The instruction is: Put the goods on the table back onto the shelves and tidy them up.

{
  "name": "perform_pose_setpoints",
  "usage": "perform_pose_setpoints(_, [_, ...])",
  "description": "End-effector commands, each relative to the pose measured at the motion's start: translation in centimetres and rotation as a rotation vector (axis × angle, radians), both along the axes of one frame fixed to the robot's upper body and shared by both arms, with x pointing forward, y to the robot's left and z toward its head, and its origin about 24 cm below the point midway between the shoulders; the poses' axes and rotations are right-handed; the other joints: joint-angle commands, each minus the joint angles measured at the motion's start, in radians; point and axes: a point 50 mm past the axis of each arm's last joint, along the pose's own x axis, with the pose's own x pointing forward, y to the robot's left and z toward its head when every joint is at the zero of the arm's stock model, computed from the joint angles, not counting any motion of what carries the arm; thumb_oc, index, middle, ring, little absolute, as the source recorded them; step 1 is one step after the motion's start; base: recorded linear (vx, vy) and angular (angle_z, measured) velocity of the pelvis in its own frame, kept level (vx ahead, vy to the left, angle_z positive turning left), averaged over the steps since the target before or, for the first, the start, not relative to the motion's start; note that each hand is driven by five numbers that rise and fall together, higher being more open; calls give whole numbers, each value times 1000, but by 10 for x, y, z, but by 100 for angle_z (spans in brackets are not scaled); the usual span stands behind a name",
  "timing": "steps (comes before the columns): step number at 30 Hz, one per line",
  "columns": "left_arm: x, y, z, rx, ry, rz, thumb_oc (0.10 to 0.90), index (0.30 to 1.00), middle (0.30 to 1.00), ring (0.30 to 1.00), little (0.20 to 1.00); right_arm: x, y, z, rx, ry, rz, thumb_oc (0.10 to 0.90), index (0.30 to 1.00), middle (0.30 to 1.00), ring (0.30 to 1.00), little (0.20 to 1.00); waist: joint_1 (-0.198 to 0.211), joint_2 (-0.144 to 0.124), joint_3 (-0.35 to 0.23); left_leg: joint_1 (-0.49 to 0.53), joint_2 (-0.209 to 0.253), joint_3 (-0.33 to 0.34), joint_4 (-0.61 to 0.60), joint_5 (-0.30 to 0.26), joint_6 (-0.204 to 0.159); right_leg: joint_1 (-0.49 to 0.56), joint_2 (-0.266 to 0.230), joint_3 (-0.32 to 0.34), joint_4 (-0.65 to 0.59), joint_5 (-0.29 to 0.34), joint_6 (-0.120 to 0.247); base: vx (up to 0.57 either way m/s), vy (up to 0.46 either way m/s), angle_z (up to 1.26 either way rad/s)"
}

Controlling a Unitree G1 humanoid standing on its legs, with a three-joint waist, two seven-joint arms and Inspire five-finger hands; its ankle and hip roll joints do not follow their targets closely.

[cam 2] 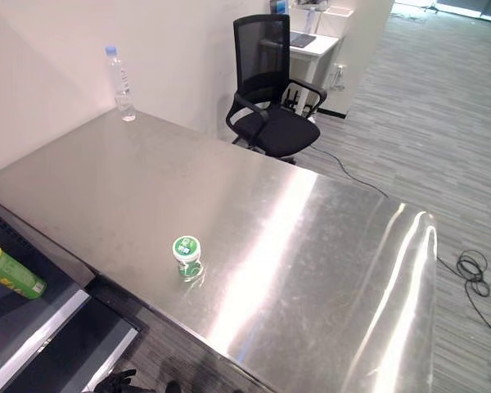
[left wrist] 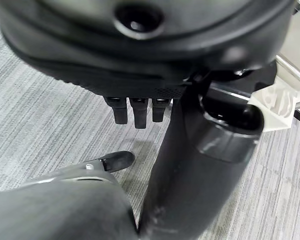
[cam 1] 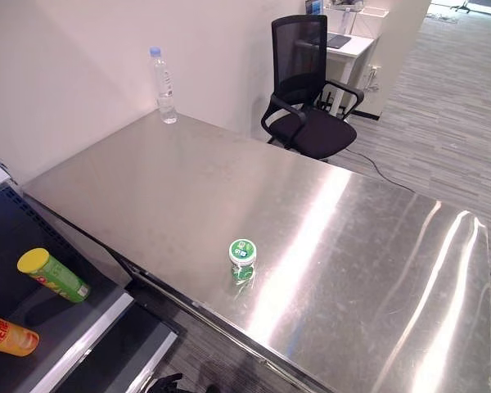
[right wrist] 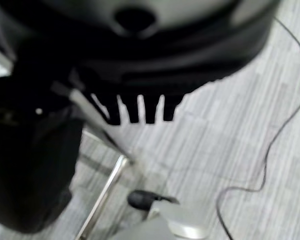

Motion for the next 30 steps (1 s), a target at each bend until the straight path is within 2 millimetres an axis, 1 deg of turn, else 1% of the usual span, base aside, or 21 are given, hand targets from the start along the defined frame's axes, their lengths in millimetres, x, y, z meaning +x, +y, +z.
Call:
perform_pose_setpoints(1, [46,14,17,42,-150,-9,800,900,900,900,900,28,-19,10,-62,-54,49,800,900,900,900,900,32,-50,57,2,-15,3,79,-92,-41,-22,-67,5,7,-45,111,-140,-34,22])
perform_pose_setpoints(3, [52,13,19,35,-174,-4,800,900,900,900,900,38,-26,14,-83,-78,54,800,900,900,900,900,44,-59,79,-55,-24,-40,156,-113,-47,-48,-75,8,28,-46,105,-190,-23,31])
perform_pose_setpoints(4, [52,13,19,34,-174,-4,800,900,900,900,900,38,-26,14,-83,-79,54,800,900,900,900,900,42,-59,79,-59,-24,-41,160,-114,-47,-49,-75,6,29,-47,105,-256,78,22])
perform_pose_setpoints(5, [56,9,20,22,-185,-10,800,900,900,900,900,45,-33,18,-105,-103,47,800,900,900,900,900,37,-63,91,-70,0,-33,230,-156,-52,-77,-107,-11,55,-50,101,-226,146,20])
perform_pose_setpoints(6, [56,6,19,13,-184,-14,800,900,900,900,900,46,-35,19,-107,-116,32,800,900,900,900,900,29,-63,86,-52,27,-6,247,-165,-46,-88,-121,-23,63,-49,99,-224,145,24])
perform_pose_setpoints(7, [56,6,19,12,-184,-15,800,900,900,900,900,46,-35,19,-108,-116,31,800,900,900,900,900,31,-61,88,-51,29,-6,251,-168,-47,-86,-119,-23,65,-50,99,-163,232,67])
perform_pose_setpoints(8, [55,1,18,8,-181,-37,800,900,900,900,900,49,-37,21,-106,-146,6,800,900,900,900,900,11,-52,76,15,96,24,295,-161,-54,-101,-140,-38,83,-46,97,-123,220,60])
perform_pose_setpoints(9, [54,2,18,16,-173,-50,800,900,900,900,900,46,-38,21,-105,-136,-6,800,900,900,900,900,4,-50,62,38,114,25,289,-147,-62,-109,-151,-52,85,-42,100,-135,338,59])
perform_pose_setpoints(10, [55,1,18,20,-173,-64,800,900,900,900,900,43,-37,20,-97,-123,-3,800,900,900,900,900,-13,-36,48,77,119,23,253,-156,-67,-124,-156,-51,100,-35,104,-67,267,11])
perform_pose_setpoints(11, [59,-1,19,18,-183,-87,800,900,900,900,900,43,-37,20,-98,-126,-10,800,900,900,900,900,-23,-28,38,101,116,20,211,-171,-72,-131,-167,-43,100,-23,112,-48,214,34])
perform_pose_setpoints(12, [59,-1,19,17,-183,-87,800,900,900,900,900,43,-38,20,-99,-125,-10,800,900,900,900,900,-23,-27,38,103,116,21,208,-170,-72,-131,-167,-42,100,-22,112,-122,313,58])
perform_pose_setpoints(13, [61,-2,20,25,-184,-123,800,900,900,900,900,43,-34,18,-88,-126,-22,800,900,900,900,900,-34,-26,24,121,81,34,141,-202,-69,-152,-197,-36,88,23,135,-161,338,66])
perform_pose_setpoints(15, [63,0,21,40,-192,-145,800,900,900,900,900,44,-29,17,-81,-125,-5,800,900,900,900,900,-36,-26,23,138,49,49,71,-210,-63,-177,-212,-41,58,67,157,-227,346,36])
perform_pose_setpoints(18, [66,7,24,66,-190,-141,800,900,900,900,900,51,-23,16,-75,-128,10,800,900,900,900,900,-30,-32,44,128,12,62,40,-201,-44,-221,-232,-47,42,115,182,-246,195,-13])
perform_pose_setpoints(20, [65,14,24,80,-180,-125,800,900,900,900,900,53,-18,14,-65,-121,36,800,900,900,900,900,-31,-35,58,112,6,64,36,-185,-28,-248,-217,6,72,91,188,-241,109,-23])
perform_pose_setpoints(23, [63,20,25,88,-173,-102,800,900,900,900,900,50,-19,14,-67,-105,41,800,900,900,900,900,-4,-36,64,83,1,57,47,-174,-7,-198,-206,67,151,38,161,-179,39,-16])
perform_pose_setpoints(24, [63,21,25,90,-170,-99,800,900,900,900,900,48,-19,13,-69,-92,54,800,900,900,900,900,2,-37,60,68,2,48,49,-167,-4,-189,-197,89,180,23,158,-103,-33,5])
perform_pose_setpoints(25, [62,22,25,94,-166,-100,800,900,900,900,900,46,-20,13,-71,-82,63,800,900,900,900,900,5,-41,55,62,3,42,50,-164,-4,-175,-188,107,172,15,160,-41,-80,11])
perform_pose_setpoints(26, [61,24,25,100,-163,-101,800,900,900,900,900,41,-18,11,-68,-60,84,800,900,900,900,900,21,-53,46,61,-1,40,52,-169,-4,-142,-190,104,143,6,159,12,-118,15])
perform_pose_setpoints(27, [60,24,24,96,-158,-99,800,900,900,900,900,40,-18,11,-68,-56,94,800,900,900,900,900,25,-62,40,58,-2,32,52,-166,-7,-127,-181,105,124,-1,160,48,-133,11])
perform_pose_setpoints(30, [53,23,21,87,-141,-82,800,900,900,900,900,38,-20,11,-69,-52,91,800,900,900,900,900,28,-74,21,67,8,23,42,-156,-23,-83,-155,96,63,-5,160,77,-122,24])
